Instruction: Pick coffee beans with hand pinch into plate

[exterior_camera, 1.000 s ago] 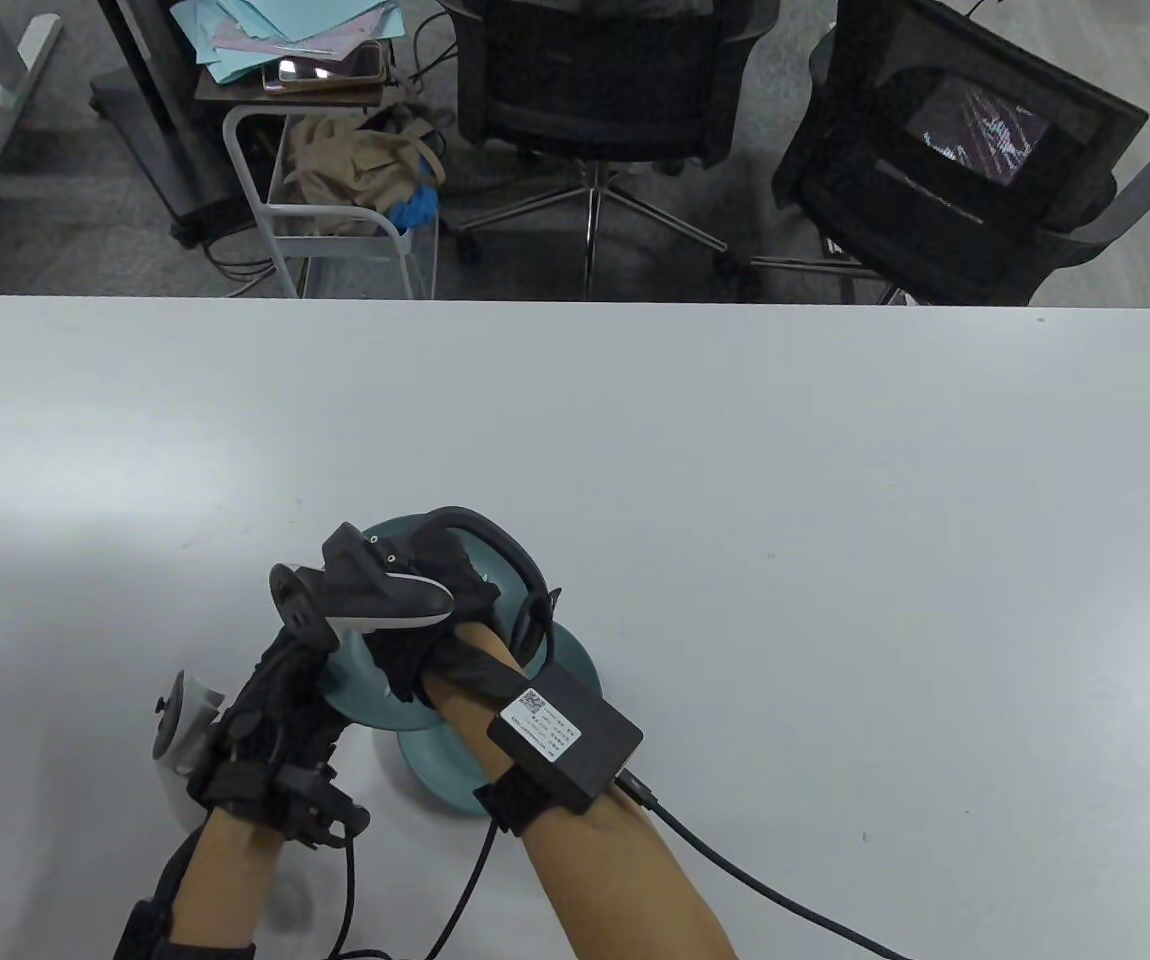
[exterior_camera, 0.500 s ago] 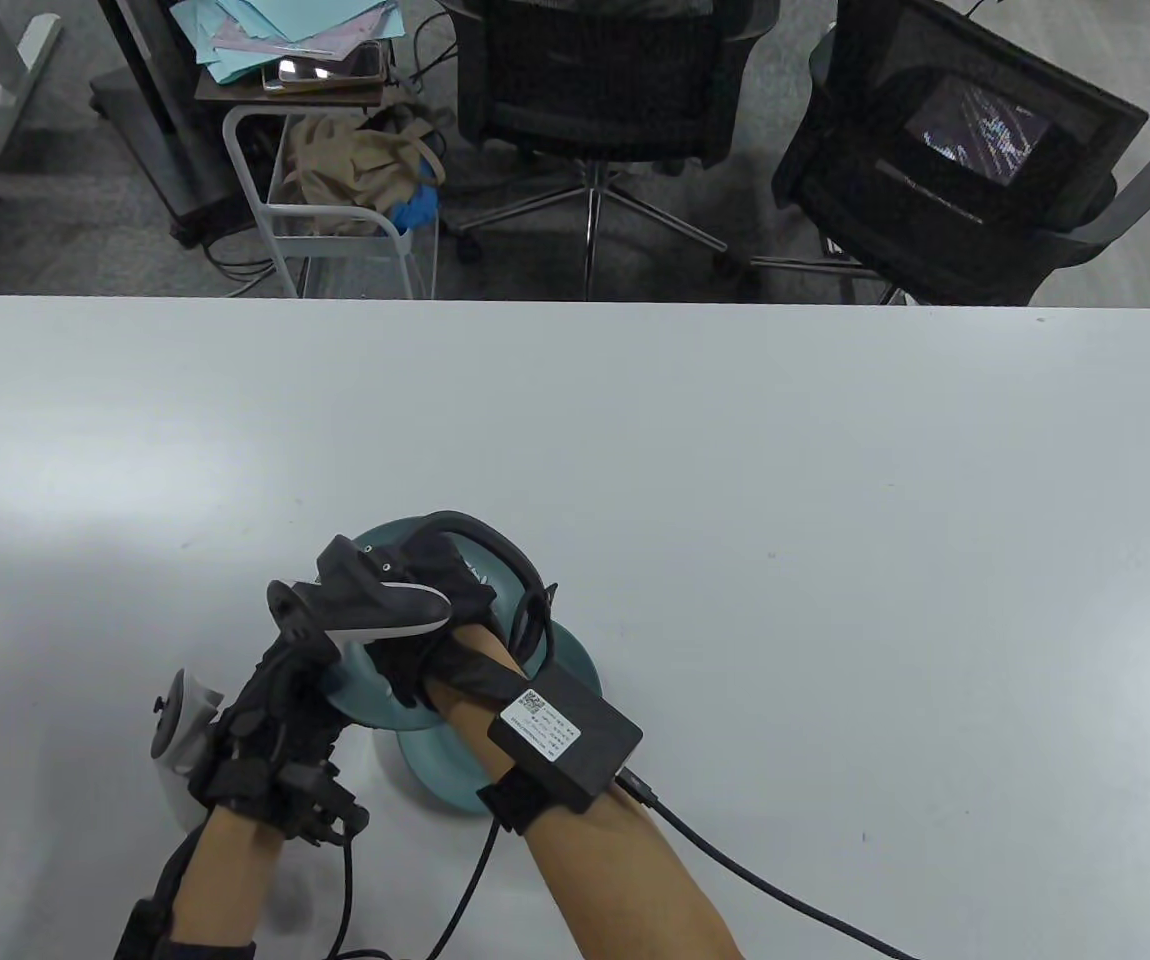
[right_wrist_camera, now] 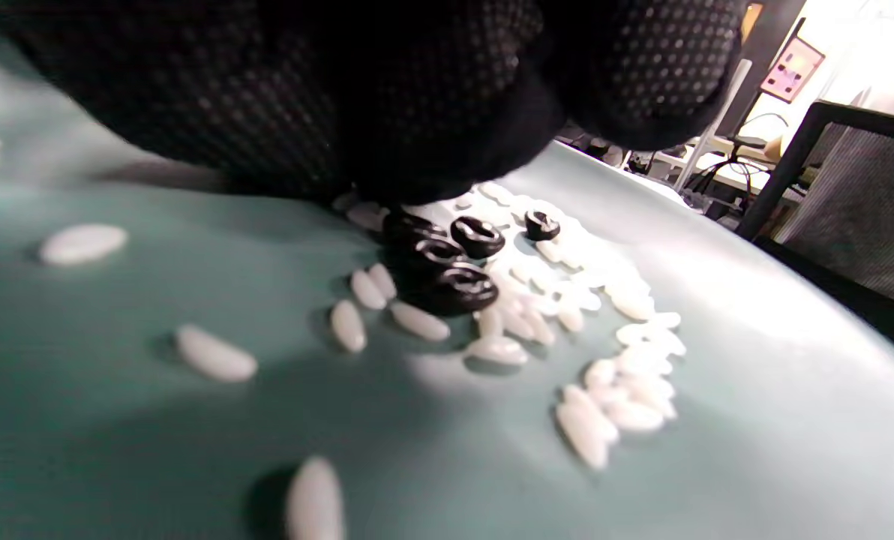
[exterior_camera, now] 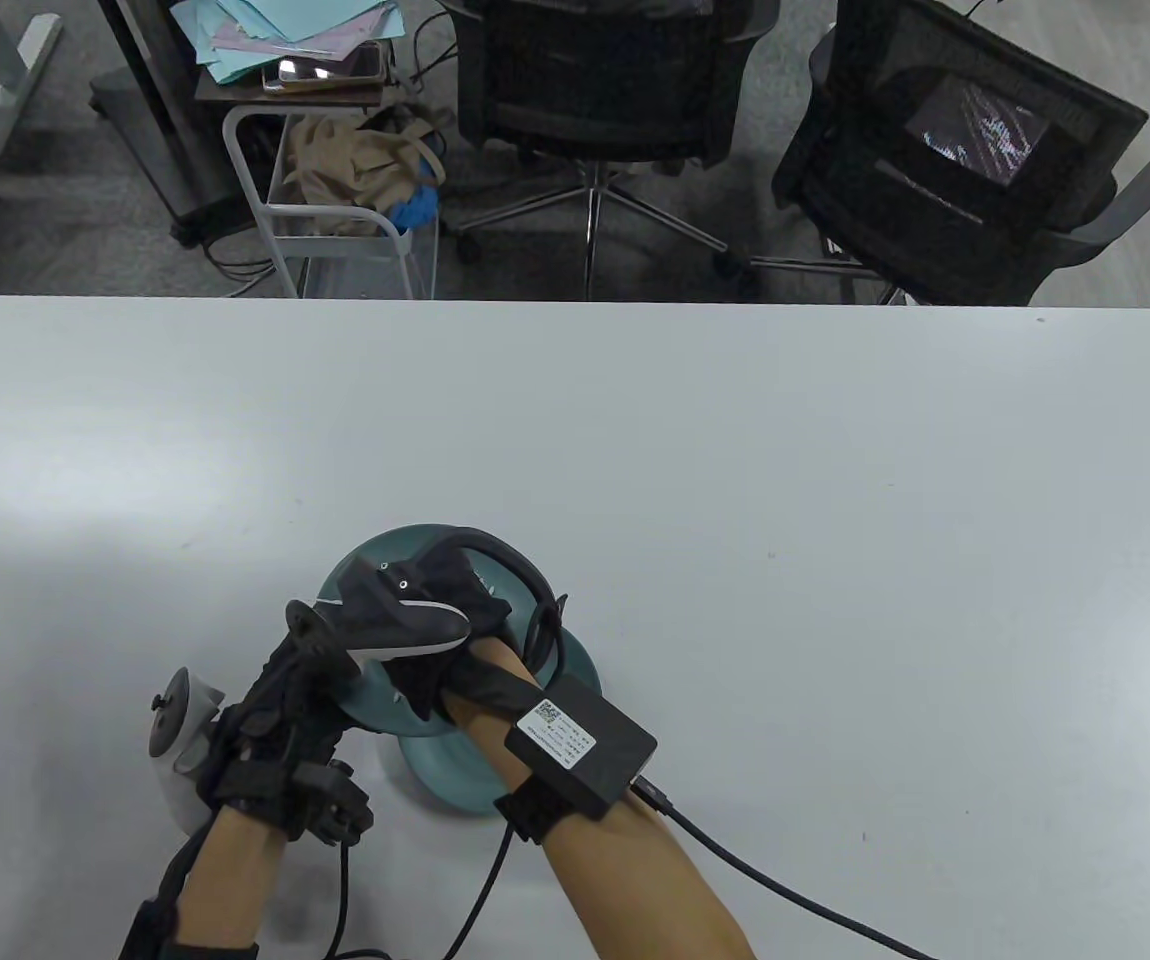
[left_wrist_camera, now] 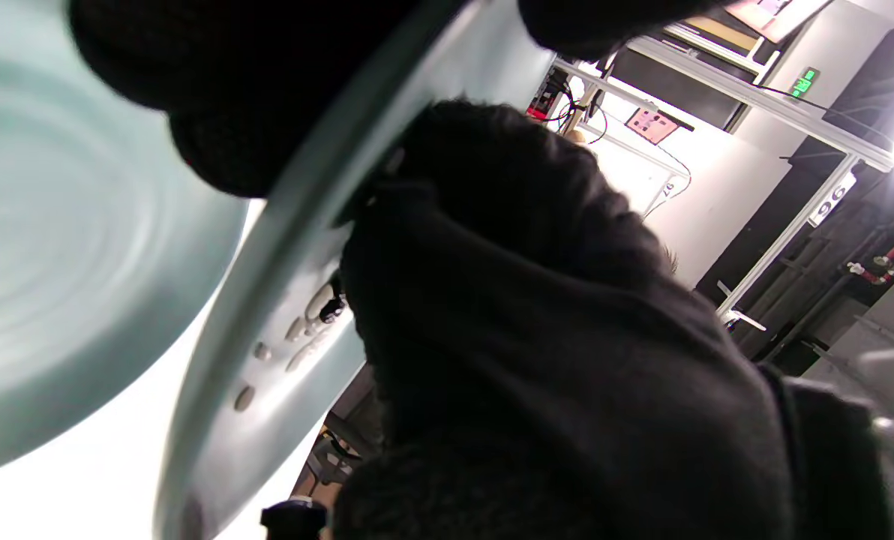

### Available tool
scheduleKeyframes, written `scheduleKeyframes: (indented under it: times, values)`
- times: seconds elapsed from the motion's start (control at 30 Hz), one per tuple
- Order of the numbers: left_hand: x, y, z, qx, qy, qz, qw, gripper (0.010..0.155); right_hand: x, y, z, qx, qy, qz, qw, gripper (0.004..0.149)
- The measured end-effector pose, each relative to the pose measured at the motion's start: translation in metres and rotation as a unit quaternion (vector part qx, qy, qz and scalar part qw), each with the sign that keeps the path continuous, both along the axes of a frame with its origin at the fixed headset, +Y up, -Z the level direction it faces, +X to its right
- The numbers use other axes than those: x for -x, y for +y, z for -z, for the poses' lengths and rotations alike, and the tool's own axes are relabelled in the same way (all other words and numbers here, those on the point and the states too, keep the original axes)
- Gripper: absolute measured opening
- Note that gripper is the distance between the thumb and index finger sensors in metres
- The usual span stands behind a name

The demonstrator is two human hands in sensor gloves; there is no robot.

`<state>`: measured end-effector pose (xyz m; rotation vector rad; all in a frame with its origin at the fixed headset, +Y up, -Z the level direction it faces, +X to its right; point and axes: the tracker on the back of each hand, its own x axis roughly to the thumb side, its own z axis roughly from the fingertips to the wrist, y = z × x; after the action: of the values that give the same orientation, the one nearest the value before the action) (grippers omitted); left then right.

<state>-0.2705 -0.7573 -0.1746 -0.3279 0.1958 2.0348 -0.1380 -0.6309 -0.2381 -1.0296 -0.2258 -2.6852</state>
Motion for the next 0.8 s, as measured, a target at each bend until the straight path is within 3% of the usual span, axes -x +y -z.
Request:
scheduleKeyframes:
  times: [0.23, 0.5, 0.8]
  values:
    - [-0.001, 0.0, 0.0, -0.001, -0.004, -0.012, 1.0, 0.063, 0.0, 0.002, -0.002, -0.016, -0.003, 0.0, 1.0, 0.038]
    - [-0.001, 0.005, -0.001, -0.011, 0.002, -0.009, 1.0, 0.062, -0.01, 0.028, -0.01, -0.048, -0.004, 0.052, 0.997, 0.04]
    - [0.002, 0.008, -0.001, -0.017, 0.006, -0.018, 1.0, 0.062, -0.05, 0.062, -0.032, -0.087, -0.013, 0.193, 0.977, 0.036]
